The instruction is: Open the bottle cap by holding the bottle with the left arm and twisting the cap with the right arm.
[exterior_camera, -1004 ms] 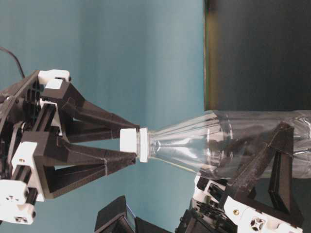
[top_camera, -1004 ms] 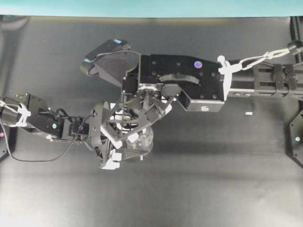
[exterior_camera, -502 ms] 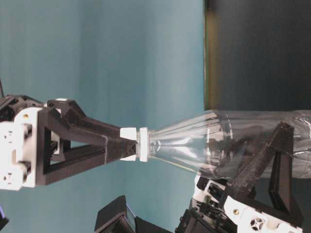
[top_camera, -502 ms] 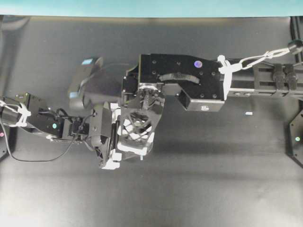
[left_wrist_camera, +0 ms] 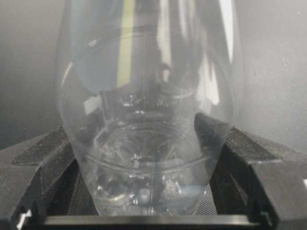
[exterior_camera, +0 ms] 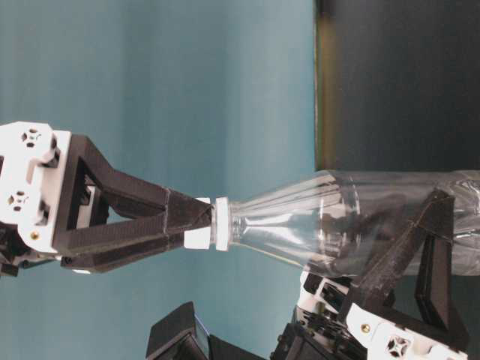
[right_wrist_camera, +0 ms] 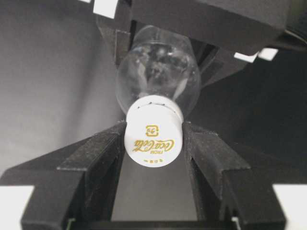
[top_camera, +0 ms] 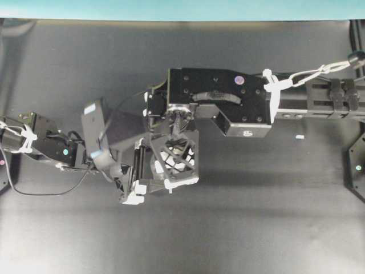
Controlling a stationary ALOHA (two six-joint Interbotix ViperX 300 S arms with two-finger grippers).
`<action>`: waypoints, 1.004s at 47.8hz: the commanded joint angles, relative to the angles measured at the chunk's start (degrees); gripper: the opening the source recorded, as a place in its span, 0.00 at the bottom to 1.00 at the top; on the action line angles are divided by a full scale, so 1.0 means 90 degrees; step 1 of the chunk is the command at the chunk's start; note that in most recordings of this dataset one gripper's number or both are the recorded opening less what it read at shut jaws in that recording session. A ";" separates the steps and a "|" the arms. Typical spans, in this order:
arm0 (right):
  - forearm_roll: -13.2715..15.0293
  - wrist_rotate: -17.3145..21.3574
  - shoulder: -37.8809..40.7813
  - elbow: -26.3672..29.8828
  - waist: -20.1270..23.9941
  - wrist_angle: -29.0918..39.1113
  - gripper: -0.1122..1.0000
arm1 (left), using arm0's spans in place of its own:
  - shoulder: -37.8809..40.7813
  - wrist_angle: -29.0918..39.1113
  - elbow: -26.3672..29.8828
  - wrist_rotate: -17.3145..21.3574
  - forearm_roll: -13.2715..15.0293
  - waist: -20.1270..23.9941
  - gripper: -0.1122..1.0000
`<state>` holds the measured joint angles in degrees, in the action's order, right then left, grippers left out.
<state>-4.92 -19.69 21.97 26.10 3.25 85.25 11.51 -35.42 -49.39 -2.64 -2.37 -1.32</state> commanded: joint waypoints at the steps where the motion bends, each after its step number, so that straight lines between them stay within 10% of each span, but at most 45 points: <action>1: 0.0029 -0.0312 -0.0020 -0.0020 0.0039 0.0000 0.44 | 0.0029 0.0059 0.0010 -0.0010 -0.0020 0.0020 0.82; 48: 0.0029 -0.0264 -0.0176 -0.0254 0.0088 -0.0020 0.44 | 0.0029 0.0107 0.0010 -0.0029 -0.0020 -0.0010 0.82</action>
<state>-4.75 -22.85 20.74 23.73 3.25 84.99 11.51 -35.07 -49.31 -2.64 -2.37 -1.41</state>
